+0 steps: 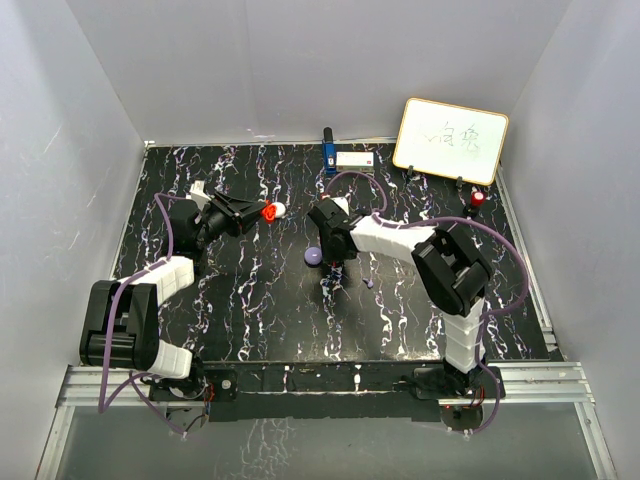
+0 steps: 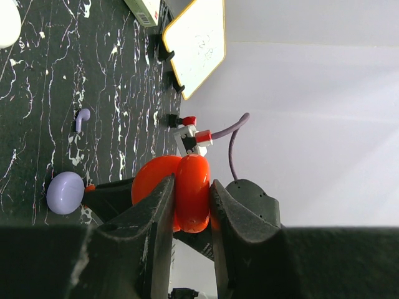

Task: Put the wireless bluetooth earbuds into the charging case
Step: Pick up the earbud from the center of the board.

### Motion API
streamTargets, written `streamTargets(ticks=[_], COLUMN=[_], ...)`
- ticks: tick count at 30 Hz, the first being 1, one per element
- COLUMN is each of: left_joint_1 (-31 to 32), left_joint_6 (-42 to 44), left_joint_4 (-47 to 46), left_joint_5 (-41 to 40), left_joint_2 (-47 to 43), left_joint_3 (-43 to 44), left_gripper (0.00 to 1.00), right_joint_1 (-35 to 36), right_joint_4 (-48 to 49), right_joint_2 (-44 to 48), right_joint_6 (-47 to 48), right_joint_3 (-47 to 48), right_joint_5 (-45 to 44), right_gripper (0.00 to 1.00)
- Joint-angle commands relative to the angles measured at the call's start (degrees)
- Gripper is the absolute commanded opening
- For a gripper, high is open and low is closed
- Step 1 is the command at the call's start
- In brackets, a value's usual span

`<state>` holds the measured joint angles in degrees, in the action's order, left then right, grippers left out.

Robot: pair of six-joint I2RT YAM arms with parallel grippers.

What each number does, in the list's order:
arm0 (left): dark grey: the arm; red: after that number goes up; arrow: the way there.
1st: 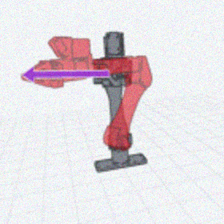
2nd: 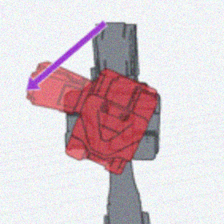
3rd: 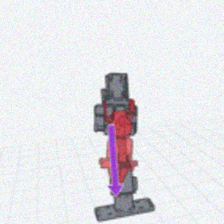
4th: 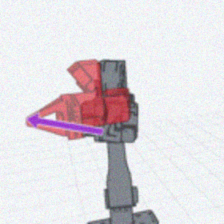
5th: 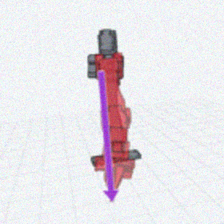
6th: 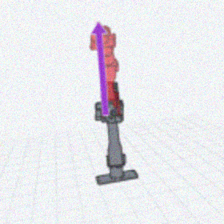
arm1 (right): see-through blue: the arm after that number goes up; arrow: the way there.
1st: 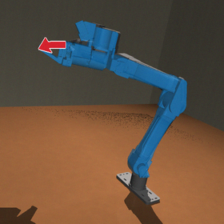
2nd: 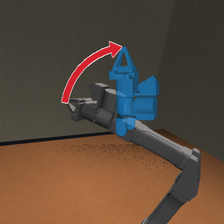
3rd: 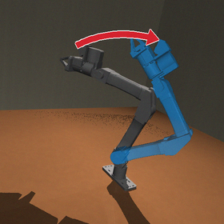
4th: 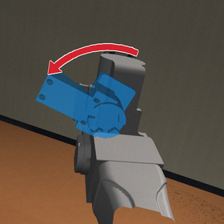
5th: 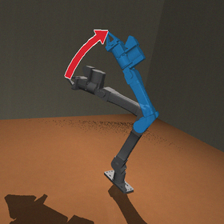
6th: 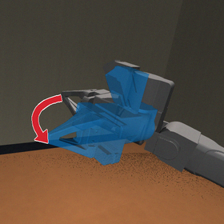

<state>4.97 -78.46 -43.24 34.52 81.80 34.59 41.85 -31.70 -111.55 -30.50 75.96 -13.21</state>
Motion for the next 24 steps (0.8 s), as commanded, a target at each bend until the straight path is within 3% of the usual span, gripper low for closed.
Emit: streamTargets(ticks=[1,24], left_joint_1=[-0.4,-0.6], left_joint_6=[-0.2,-0.6], left_joint_4=[-1.2,-1.8], left_joint_5=[1.1,1.2], left_joint_2=[-2.4,-2.5], left_joint_3=[-0.3,-0.5], left_gripper=[0.0,0.0], right_joint_1=[-0.1,-0.7], right_joint_4=[-2.7,-6.1], right_joint_2=[-2.0,-5.9], right_joint_6=[-0.7,-0.4], right_joint_3=[2.8,6.1], right_joint_5=[1.3,3.9], right_gripper=[0.34,0.29])
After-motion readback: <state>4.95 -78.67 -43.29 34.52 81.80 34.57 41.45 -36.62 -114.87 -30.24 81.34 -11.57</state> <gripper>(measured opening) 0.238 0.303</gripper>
